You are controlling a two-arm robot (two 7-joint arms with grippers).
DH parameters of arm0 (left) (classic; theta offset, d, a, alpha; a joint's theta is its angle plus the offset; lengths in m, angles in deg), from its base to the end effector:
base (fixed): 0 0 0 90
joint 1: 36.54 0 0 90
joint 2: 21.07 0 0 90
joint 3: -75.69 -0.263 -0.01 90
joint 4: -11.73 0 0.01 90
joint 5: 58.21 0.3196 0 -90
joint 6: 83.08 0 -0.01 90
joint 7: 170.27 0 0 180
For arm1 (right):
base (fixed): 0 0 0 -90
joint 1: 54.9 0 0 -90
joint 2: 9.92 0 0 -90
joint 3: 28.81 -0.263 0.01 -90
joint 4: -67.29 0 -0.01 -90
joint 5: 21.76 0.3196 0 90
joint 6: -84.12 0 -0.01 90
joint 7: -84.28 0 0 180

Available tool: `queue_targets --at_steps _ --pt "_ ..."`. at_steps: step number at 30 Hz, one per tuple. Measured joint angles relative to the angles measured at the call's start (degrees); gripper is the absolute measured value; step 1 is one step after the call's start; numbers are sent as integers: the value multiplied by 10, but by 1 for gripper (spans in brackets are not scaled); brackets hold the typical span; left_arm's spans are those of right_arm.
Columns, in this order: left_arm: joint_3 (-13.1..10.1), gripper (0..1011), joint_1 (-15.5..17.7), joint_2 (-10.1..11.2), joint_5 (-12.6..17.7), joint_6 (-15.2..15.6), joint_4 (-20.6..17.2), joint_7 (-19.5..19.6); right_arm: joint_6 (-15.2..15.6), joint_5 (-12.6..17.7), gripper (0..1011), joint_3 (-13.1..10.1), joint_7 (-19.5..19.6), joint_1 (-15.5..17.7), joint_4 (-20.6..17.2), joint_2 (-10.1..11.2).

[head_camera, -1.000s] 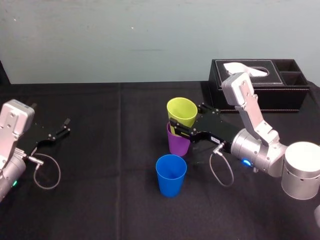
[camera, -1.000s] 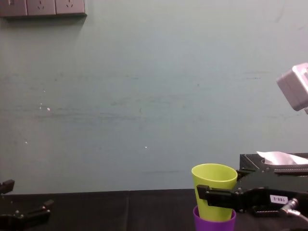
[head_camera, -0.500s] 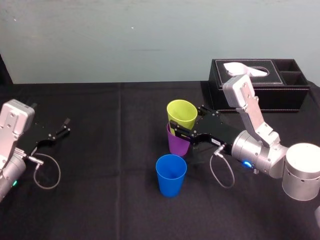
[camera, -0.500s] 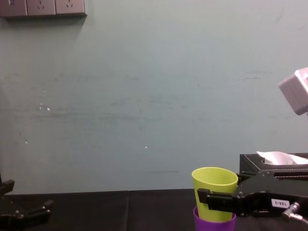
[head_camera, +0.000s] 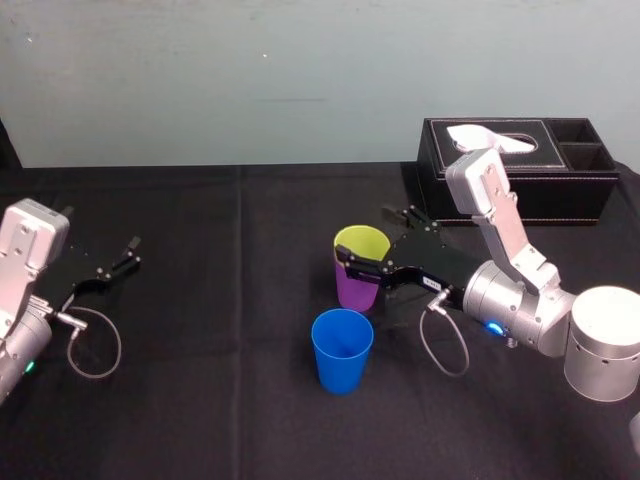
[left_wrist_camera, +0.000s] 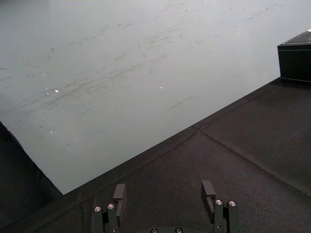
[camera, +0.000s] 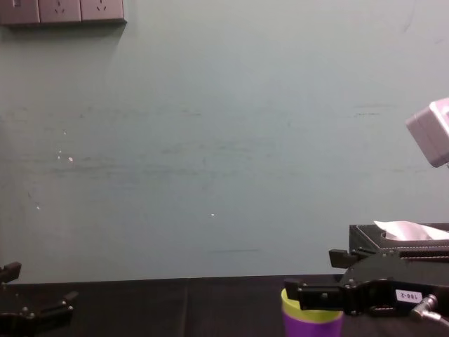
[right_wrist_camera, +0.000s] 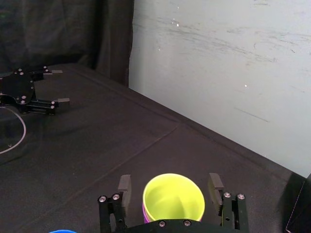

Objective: Stack the three plastic cups sequentially using one hand.

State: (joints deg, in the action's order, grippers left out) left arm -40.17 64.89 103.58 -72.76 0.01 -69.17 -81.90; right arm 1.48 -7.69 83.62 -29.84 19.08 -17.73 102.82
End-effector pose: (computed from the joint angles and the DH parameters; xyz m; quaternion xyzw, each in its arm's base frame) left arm 0.3639 0.0645 -0.2826 0.1415 -0.1325 0.5800 0.7912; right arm 0.3904 0.0019 -0.2303 -0.1120 -0.0395 -0.4072 0.9056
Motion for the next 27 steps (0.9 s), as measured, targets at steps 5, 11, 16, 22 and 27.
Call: queue_targets --at_steps 5,11,16,22,27 --pt "0 1010 0 0 0 0 0 0 0 0 1003 0 0 0 0 0" --pt "0 1010 0 0 0 0 0 0 1 0 1003 0 1 0 -1 0" --pt "0 1010 0 0 0 0 0 0 1 0 1003 0 1 0 -1 0" --pt "0 1010 0 0 0 0 0 0 -5 10 1003 -17 2 21 -29 17" --pt "0 1010 0 0 0 0 0 0 -11 28 1003 -34 -5 45 -50 36"
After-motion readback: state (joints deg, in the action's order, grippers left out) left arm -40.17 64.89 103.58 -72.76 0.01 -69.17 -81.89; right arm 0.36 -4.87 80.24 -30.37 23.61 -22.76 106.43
